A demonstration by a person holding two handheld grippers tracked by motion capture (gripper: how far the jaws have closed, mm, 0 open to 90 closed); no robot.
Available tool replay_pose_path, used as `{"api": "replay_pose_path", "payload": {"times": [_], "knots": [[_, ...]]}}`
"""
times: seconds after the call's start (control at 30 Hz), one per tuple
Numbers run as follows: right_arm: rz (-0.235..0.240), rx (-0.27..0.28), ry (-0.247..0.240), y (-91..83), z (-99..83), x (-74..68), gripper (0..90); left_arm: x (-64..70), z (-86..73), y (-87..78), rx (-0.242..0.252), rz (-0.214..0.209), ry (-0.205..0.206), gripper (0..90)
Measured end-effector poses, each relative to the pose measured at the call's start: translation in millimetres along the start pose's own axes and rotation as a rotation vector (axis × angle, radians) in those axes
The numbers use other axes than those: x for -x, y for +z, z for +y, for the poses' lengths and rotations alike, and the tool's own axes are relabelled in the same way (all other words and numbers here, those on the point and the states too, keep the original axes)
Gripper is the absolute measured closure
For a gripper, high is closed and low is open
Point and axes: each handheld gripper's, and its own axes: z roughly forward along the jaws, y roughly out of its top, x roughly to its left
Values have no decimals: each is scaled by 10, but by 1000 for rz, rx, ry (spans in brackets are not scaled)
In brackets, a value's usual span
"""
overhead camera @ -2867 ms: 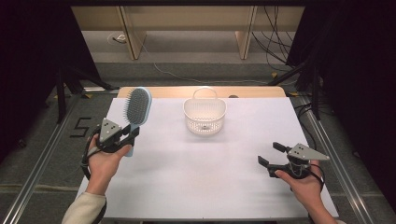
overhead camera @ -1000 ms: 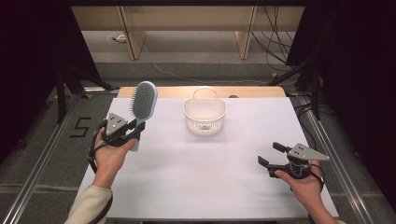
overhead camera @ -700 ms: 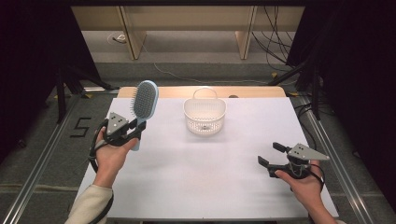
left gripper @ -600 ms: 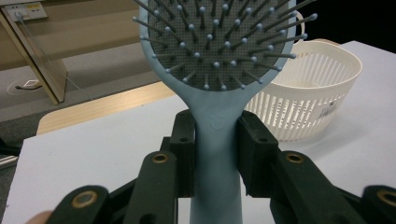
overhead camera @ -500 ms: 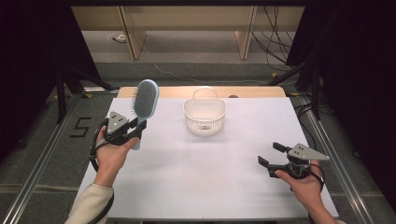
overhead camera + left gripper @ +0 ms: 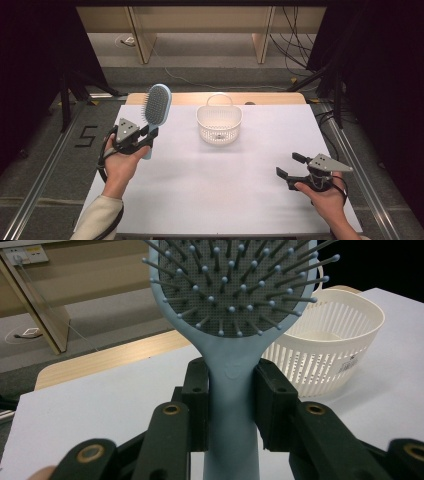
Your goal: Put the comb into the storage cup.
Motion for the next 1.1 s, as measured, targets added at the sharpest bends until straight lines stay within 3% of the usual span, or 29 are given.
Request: {"api": "replay_pose_path", "payload": {"times": [1.1], "knots": [[3,3,2,5,-3,0,168,67,68,62,3,-25,10,696]]}}
